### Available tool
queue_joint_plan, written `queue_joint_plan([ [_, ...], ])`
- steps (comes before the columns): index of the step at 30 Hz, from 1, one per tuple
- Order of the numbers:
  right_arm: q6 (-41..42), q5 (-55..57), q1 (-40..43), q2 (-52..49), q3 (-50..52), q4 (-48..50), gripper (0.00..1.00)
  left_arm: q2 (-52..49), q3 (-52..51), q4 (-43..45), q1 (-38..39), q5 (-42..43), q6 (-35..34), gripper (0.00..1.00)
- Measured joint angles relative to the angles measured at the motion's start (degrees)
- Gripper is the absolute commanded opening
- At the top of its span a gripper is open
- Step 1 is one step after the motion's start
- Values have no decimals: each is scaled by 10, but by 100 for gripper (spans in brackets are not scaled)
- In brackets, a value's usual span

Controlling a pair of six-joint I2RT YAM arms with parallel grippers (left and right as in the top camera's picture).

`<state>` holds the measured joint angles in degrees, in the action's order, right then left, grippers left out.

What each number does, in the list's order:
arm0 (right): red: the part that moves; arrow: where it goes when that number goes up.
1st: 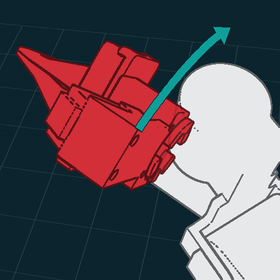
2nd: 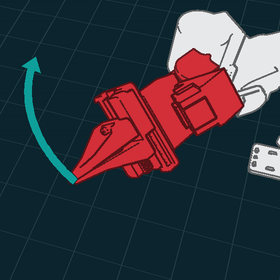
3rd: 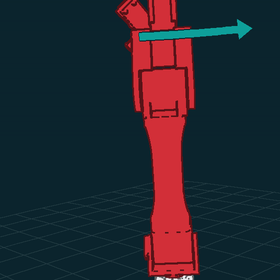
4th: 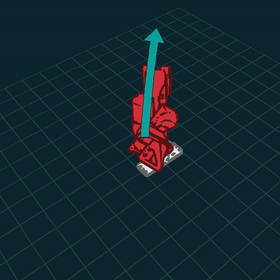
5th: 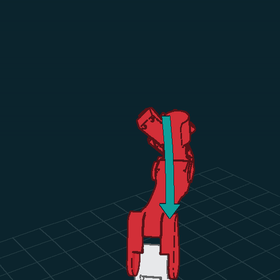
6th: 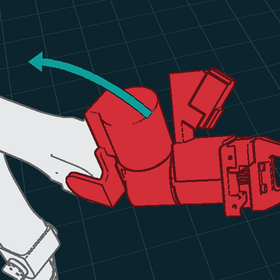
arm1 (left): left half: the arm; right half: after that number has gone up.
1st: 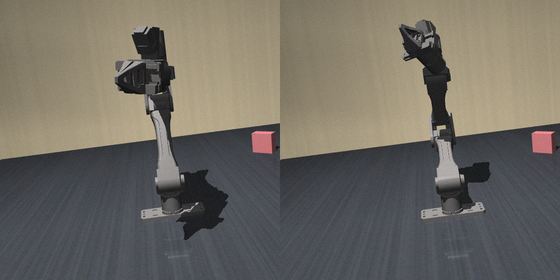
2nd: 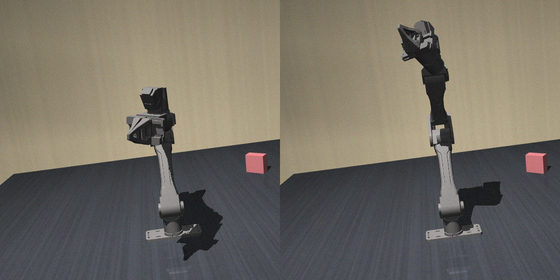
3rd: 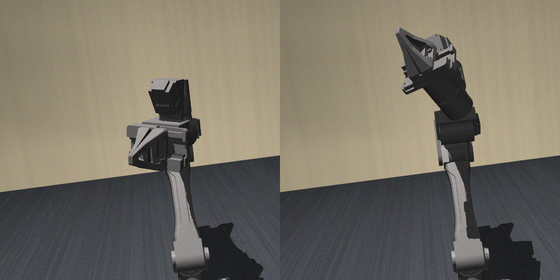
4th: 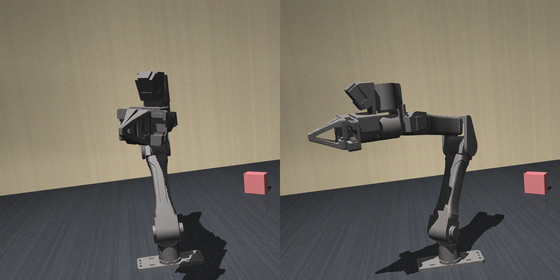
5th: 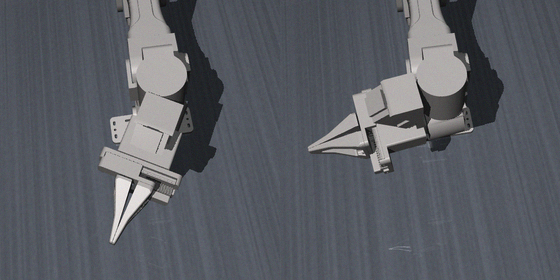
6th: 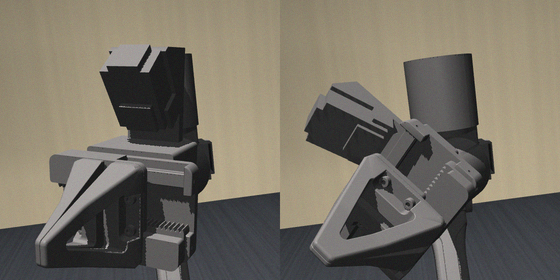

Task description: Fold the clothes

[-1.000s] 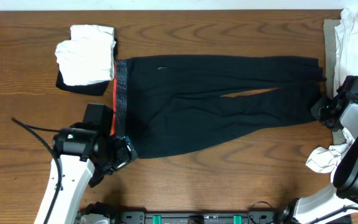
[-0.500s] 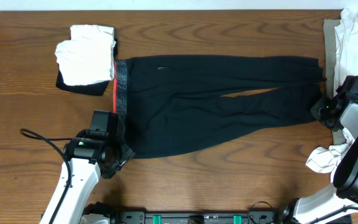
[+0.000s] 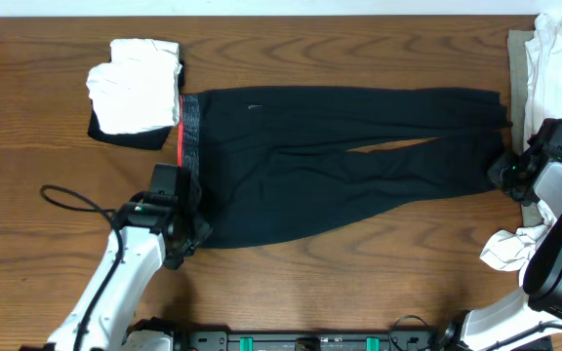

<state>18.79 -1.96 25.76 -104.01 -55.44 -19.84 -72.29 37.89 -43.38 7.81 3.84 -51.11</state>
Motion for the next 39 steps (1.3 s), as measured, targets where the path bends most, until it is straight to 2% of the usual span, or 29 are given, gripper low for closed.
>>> queue_joint_plan([
  [12,-1,0,0,0,0,0,6,-83,0,24,0,-3,-1,59],
  [16,-1,0,0,0,0,0,7,-97,0,46,0,-6,-2,48],
  [19,-2,-2,0,0,0,0,8,-103,0,52,0,-9,-2,46],
  [21,-2,-2,0,0,0,0,7,-104,0,53,0,-9,-2,34],
  [23,-3,-2,0,0,0,0,3,-105,-1,53,0,-10,-3,6],
  [33,-18,-2,0,1,-4,-21,1,-102,-1,21,0,-10,42,6],
  [39,-21,-2,0,14,-3,-64,1,-49,0,-18,0,-9,69,6],
])
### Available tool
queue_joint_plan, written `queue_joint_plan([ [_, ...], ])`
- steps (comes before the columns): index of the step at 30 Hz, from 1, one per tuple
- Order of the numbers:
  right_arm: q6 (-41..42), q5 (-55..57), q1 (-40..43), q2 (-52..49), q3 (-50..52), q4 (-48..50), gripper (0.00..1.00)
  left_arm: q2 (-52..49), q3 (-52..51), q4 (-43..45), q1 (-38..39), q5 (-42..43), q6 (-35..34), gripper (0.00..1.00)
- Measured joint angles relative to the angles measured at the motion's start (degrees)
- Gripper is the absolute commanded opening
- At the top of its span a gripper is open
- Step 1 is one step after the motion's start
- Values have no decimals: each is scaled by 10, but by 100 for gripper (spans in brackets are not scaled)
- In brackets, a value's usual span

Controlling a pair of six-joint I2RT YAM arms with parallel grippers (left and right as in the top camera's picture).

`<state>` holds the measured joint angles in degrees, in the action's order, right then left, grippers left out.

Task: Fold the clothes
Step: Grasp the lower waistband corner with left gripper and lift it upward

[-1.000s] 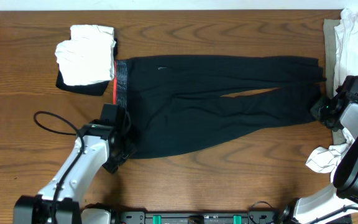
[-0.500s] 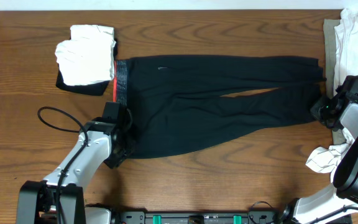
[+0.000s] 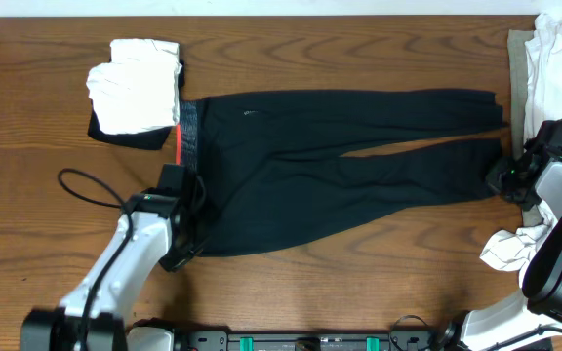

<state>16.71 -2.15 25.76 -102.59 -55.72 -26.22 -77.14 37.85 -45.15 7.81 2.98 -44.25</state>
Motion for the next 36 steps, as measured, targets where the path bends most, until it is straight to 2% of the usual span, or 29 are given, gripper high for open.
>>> queue_joint_plan([
  [8,-3,0,0,83,4,-46,1,115,0,-55,0,0,24,6],
  [14,-4,-1,0,127,4,-67,1,160,0,-109,0,0,37,6],
  [20,-8,-16,0,130,-9,-121,1,161,44,-154,0,0,66,6],
  [27,-9,-24,-10,130,-87,-162,1,154,125,-155,0,0,91,6],
  [36,-8,-26,-15,130,-139,-175,1,64,178,-145,0,-2,120,6],
])
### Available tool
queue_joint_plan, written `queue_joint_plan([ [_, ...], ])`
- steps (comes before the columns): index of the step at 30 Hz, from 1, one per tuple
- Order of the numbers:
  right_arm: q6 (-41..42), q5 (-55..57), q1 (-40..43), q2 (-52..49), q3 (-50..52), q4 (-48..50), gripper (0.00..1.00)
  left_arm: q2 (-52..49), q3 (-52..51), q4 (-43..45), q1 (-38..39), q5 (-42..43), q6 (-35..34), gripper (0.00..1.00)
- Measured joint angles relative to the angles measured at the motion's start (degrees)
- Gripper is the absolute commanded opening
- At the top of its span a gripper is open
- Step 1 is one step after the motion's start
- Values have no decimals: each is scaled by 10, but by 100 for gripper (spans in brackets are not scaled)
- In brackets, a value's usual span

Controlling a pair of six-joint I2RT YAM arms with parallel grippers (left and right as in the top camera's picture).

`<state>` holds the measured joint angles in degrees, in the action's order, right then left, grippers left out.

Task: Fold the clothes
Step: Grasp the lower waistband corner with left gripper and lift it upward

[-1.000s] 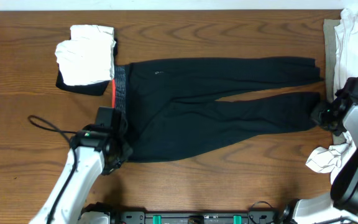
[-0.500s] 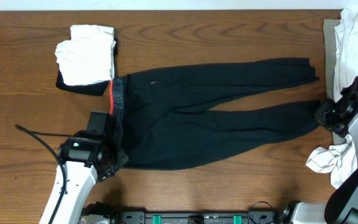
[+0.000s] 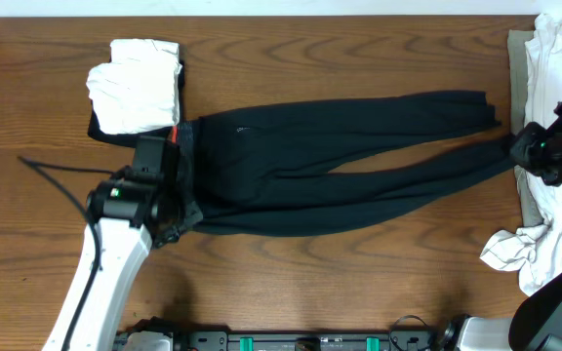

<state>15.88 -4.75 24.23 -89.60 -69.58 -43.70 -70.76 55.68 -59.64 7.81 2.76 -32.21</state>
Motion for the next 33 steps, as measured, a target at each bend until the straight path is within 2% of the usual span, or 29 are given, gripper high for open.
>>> queue_joint_plan([
  [5,1,-1,-5,0,-35,-20,1,-53,60,-10,0,-14,10,6],
  [11,2,-2,-5,-28,-90,-38,1,-59,124,10,0,-26,12,6],
  [21,3,-4,-17,-113,-123,-40,1,-59,128,70,0,-80,12,6],
  [33,3,-9,-27,-172,-178,-32,1,-63,128,131,-9,-92,12,6],
])
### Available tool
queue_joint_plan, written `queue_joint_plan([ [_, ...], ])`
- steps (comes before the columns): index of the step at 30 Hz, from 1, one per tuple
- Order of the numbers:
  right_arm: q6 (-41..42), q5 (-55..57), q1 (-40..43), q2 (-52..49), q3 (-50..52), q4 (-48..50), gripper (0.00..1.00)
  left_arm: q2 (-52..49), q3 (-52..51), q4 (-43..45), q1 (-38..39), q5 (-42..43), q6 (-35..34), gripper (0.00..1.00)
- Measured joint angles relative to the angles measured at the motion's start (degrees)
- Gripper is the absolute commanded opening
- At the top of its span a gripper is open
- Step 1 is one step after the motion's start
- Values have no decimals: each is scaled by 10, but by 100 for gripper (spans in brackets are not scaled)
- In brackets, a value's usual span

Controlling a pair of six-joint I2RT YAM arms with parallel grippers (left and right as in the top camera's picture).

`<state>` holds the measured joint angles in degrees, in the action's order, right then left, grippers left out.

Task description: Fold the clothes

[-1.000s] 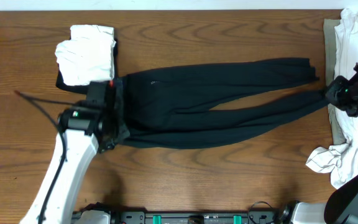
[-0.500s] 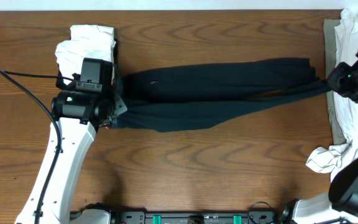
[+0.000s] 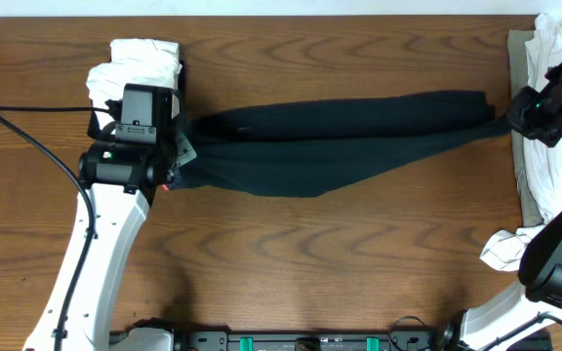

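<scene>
A pair of black trousers (image 3: 340, 136) lies across the table, doubled lengthwise, with the near leg laid up over the far one. My left gripper (image 3: 180, 148) is at the waist end on the left, shut on the waistband edge. My right gripper (image 3: 511, 119) is at the cuff end on the right, shut on the cuff of the lifted leg. The red band of the waist is almost wholly hidden under the left gripper.
A folded white garment (image 3: 137, 76) rests on a black one at the back left, just behind the left gripper. A heap of white clothes (image 3: 554, 68) fills the right edge, with a crumpled white piece (image 3: 505, 250) at the front right.
Both grippers moved toward the back of the table with the trousers in them. The near leg and waist corner now lie over the far half, so the trousers form one narrow band.
The trousers first lay flat with both legs spread, my left gripper at the near waist corner and my right at the near cuff. Both then held those edges. Later the near half was lifted partway back, and now it covers the far half.
</scene>
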<state>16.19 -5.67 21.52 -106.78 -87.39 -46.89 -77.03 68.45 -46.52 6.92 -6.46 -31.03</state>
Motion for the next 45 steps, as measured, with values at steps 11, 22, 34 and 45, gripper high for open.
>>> queue_joint_plan([
  [11,2,-9,0,-17,-4,52,1,-66,0,48,-20,0,0,6],
  [22,13,-10,0,-19,-5,101,1,-87,0,106,-20,0,0,6],
  [34,17,-9,-33,-80,-7,144,1,-108,0,115,-20,-15,0,6],
  [45,18,-8,-46,-118,-7,196,1,-153,0,149,-23,-23,0,6],
])
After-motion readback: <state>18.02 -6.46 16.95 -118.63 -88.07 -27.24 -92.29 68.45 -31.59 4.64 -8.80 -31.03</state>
